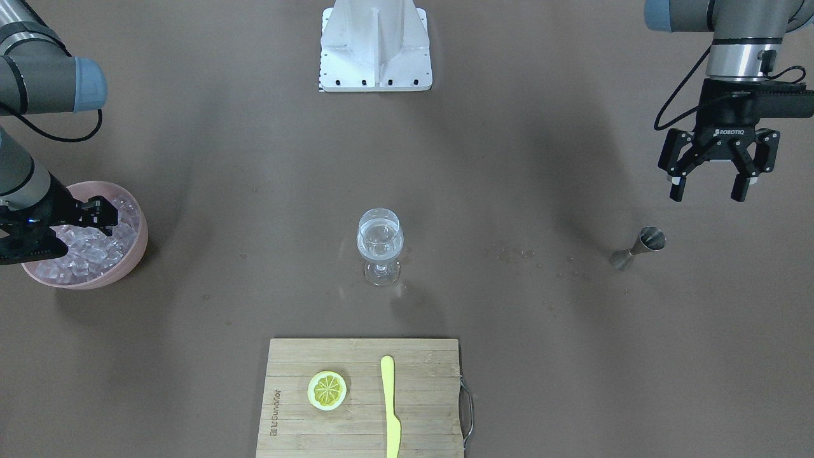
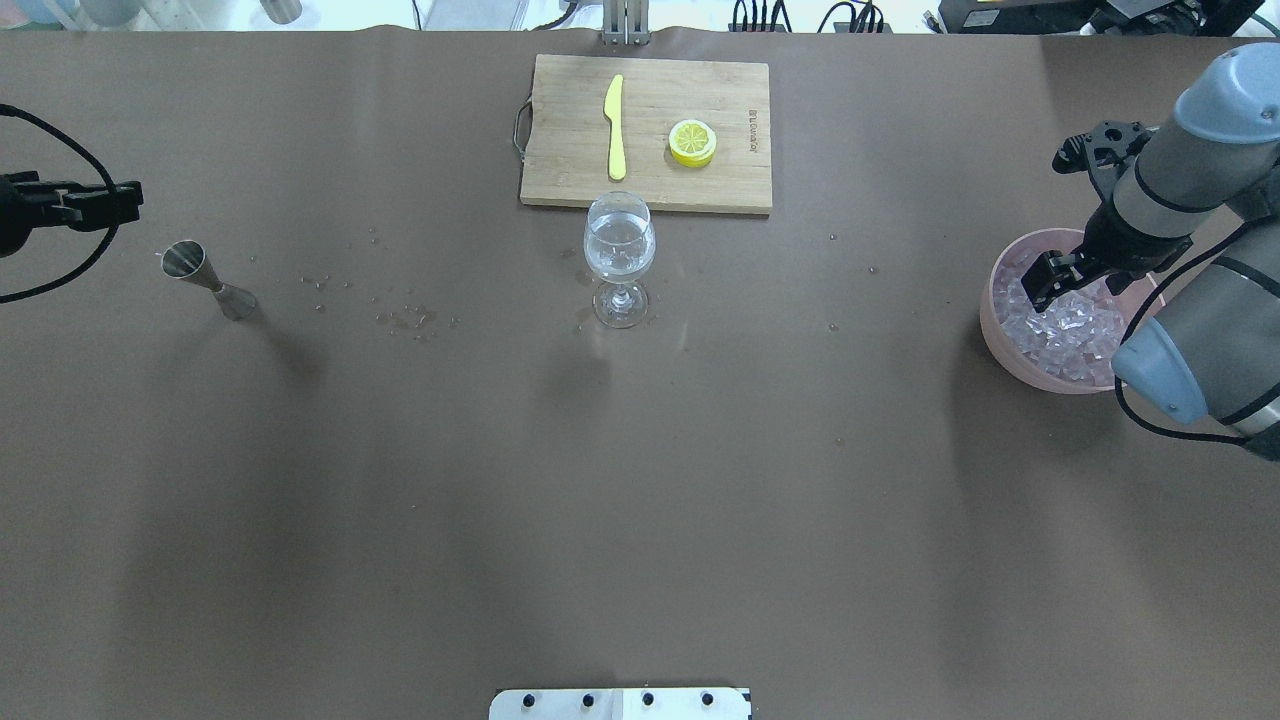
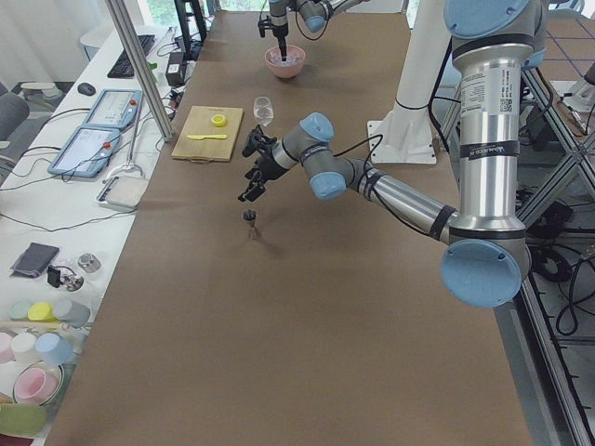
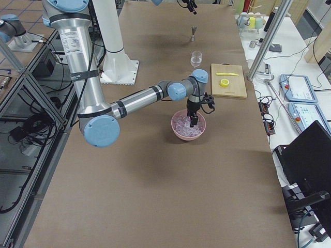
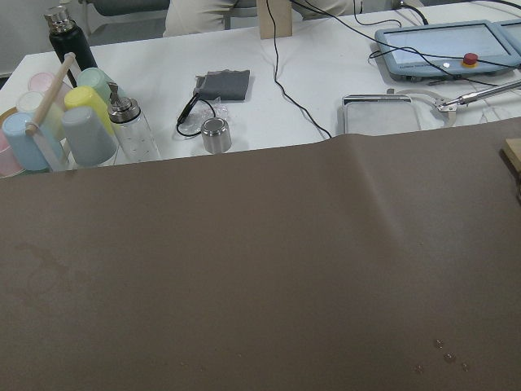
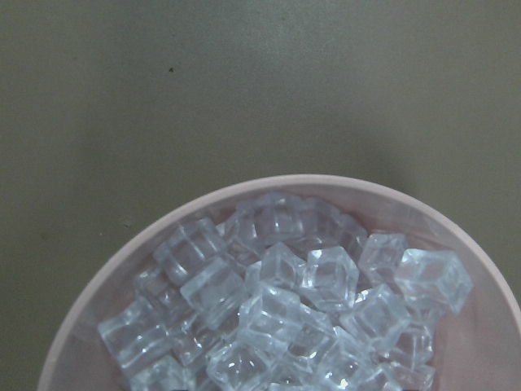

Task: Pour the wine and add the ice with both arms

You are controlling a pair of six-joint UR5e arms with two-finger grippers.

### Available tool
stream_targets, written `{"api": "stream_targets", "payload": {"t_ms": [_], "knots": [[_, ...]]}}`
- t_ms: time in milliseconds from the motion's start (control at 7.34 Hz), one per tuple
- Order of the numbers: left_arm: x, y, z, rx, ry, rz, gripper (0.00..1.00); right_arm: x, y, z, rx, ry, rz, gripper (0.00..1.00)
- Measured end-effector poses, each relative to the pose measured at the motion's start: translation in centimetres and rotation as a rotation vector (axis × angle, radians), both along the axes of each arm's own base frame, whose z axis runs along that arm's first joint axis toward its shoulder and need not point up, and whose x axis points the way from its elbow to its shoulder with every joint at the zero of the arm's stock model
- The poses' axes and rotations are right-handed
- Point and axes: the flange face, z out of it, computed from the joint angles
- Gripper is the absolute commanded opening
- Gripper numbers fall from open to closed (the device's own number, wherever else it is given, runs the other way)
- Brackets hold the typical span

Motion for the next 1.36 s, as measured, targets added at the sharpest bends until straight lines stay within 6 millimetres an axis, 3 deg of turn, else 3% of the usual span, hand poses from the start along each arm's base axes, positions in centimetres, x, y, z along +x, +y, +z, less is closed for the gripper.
{"api": "stream_targets", "payload": {"t_ms": [136,681,954,1362], "knots": [[0.00,-0.04,-0.07,0.001,0.001,-0.001,0.99,-0.05,-0.07,0.16,-0.003,0.002,0.000,0.75],[-0.07,-0.09,-0.12,0.002,0.001,-0.002,0.99,0.11,0.08,0.78,-0.018,0.007,0.003,0.76],[-0.09,-0.10,-0.12,0.002,0.001,-0.003,0.98,0.13,0.18,0.97,-0.025,0.006,0.004,0.71],[-0.14,-0.12,-0.12,0.002,0.002,-0.004,0.99,-0.51,0.34,1.00,-0.037,-0.002,-0.005,0.39]]}}
